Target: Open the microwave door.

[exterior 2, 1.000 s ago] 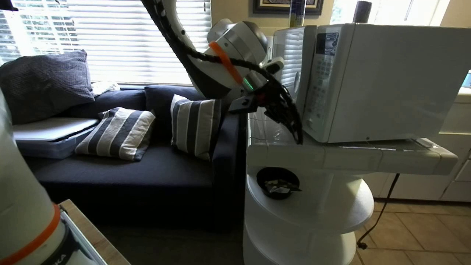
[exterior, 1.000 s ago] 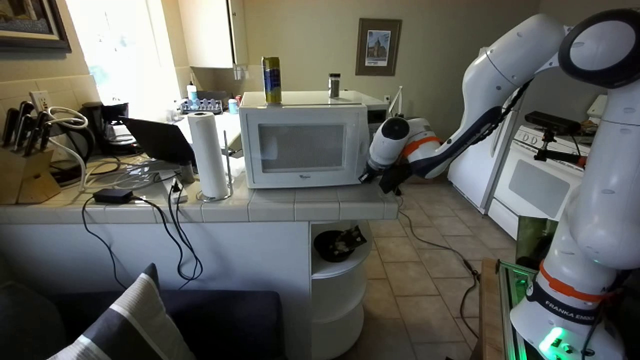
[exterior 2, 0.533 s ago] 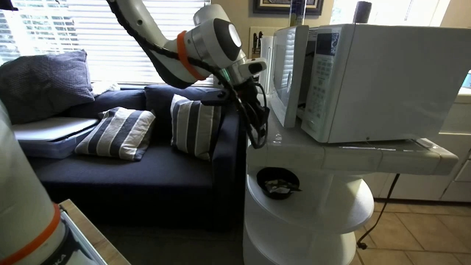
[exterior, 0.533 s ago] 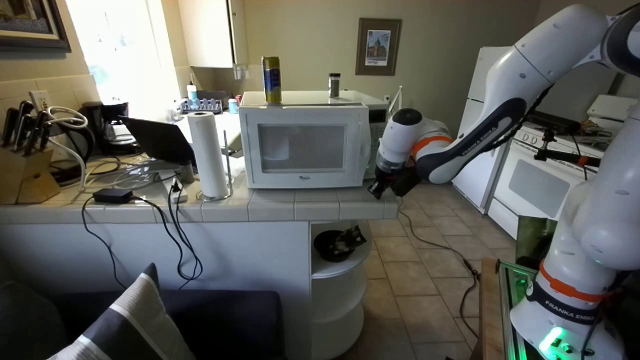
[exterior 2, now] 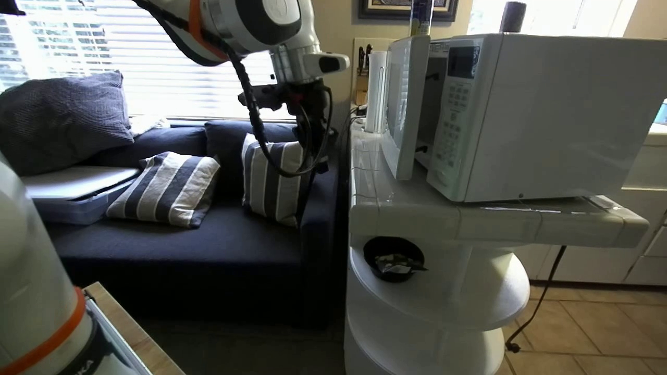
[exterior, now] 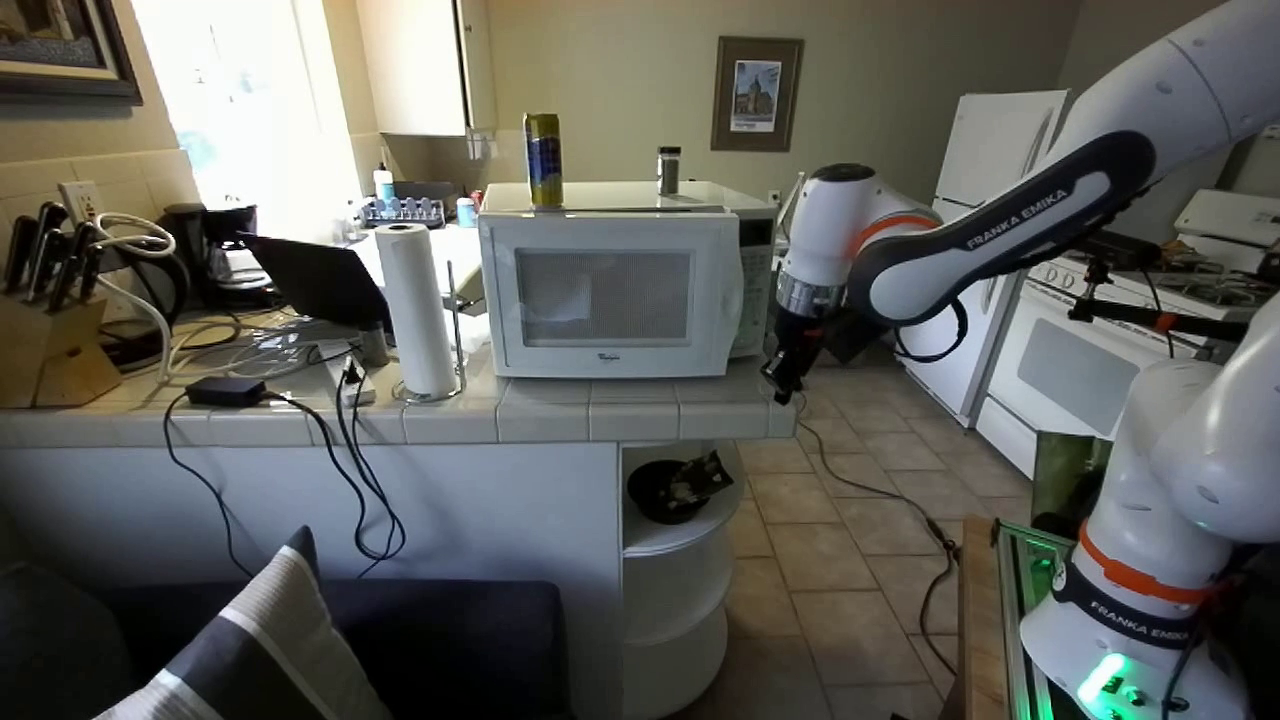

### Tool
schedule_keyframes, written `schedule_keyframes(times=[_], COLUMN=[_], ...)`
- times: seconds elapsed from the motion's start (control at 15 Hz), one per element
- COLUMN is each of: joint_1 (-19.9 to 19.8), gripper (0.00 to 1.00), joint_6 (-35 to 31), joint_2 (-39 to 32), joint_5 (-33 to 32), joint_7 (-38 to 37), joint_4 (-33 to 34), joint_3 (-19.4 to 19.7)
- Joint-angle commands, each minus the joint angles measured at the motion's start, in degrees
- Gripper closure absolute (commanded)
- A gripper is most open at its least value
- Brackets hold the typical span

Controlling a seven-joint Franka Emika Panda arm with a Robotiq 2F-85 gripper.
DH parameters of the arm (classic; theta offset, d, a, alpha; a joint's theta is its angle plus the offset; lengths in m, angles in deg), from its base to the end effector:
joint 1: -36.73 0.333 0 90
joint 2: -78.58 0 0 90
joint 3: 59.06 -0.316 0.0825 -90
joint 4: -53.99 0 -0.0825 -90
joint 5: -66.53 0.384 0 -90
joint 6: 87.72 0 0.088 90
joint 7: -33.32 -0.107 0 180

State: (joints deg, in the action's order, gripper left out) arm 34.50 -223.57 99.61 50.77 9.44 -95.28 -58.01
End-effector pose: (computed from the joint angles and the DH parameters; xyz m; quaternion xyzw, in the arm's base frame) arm 0.4171 -0.0269 0.3906 0.9827 -0.1425 0.0826 0.0851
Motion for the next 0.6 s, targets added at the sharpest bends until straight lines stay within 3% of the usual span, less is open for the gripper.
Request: schedule_keyframes(times=[0.0,0.07,0.13,0.33,0.4,0.47,0.53], joint_1=[-0.99,-1.19,-1.62,-3.39,-3.92,-4.4,-5.05], gripper=[0.96,0.79,0.98,1.0,0.74,0.73,0.66], joint_6=[4.76,5.73,5.46,5.47,5.93,6.71,6.62], joint_2=[9.06,10.98,13.3,19.35,20.92,22.54,23.98], joint_5=[4.12,4.39,4.43,4.13,3.82,3.81,3.61], joint_7=[1.47,2.21,2.71,5.95,8.25,10.85,12.83], joint_4=[-2.66,-2.98,-3.88,-6.05,-6.47,-6.81,-7.3], joint_3=[-2.0,-2.06,-1.83,-0.16,0.57,1.54,2.3])
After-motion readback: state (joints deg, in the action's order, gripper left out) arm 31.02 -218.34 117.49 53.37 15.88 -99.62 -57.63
